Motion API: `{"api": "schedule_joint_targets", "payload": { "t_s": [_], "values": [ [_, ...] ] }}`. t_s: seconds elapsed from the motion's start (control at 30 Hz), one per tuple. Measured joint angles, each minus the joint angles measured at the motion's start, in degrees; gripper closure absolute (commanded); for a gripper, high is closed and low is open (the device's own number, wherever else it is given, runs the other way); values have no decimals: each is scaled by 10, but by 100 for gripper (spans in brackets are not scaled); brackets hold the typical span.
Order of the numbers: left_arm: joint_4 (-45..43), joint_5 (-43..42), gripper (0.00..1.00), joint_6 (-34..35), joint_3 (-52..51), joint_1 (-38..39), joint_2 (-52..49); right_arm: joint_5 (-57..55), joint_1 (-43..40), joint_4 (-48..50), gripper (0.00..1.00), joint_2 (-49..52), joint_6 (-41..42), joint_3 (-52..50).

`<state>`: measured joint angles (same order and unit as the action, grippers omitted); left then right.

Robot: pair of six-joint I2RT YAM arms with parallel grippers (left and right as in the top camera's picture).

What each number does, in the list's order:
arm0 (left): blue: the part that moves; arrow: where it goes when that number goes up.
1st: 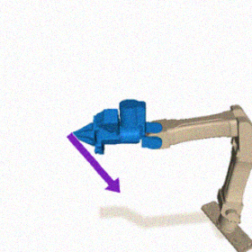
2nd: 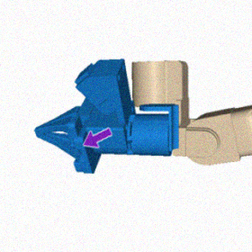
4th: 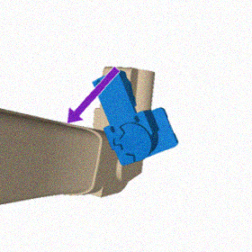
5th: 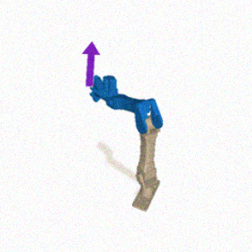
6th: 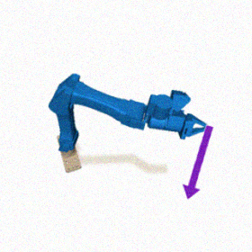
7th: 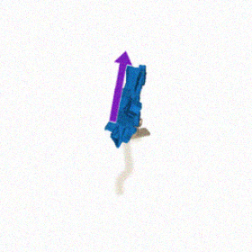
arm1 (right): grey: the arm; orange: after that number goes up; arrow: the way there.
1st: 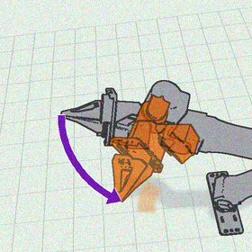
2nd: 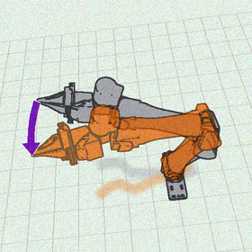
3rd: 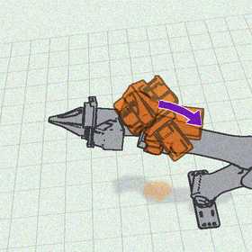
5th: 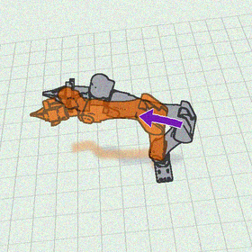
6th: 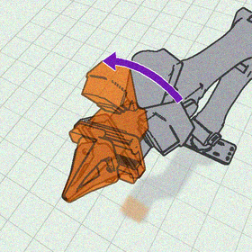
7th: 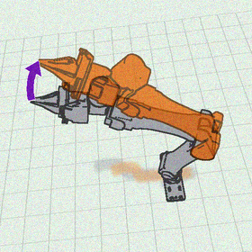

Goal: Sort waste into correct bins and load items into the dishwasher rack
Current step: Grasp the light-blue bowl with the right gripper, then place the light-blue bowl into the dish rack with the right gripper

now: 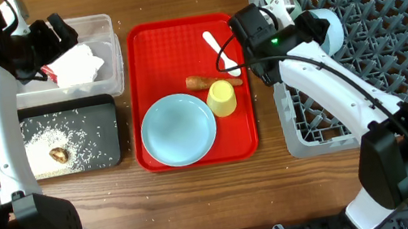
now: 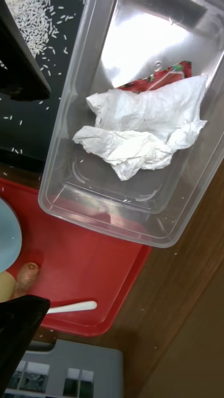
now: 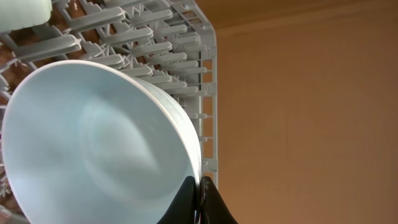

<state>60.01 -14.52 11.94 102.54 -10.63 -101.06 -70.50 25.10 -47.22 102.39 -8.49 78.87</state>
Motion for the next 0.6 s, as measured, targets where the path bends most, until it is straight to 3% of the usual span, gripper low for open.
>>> {"api": "schedule_joint_targets", "payload": {
  "t_s": [0.6],
  "values": [
    [0, 0, 0, 0, 0, 0, 0, 0, -6, 0, 96, 6, -6, 0]
  ]
}}
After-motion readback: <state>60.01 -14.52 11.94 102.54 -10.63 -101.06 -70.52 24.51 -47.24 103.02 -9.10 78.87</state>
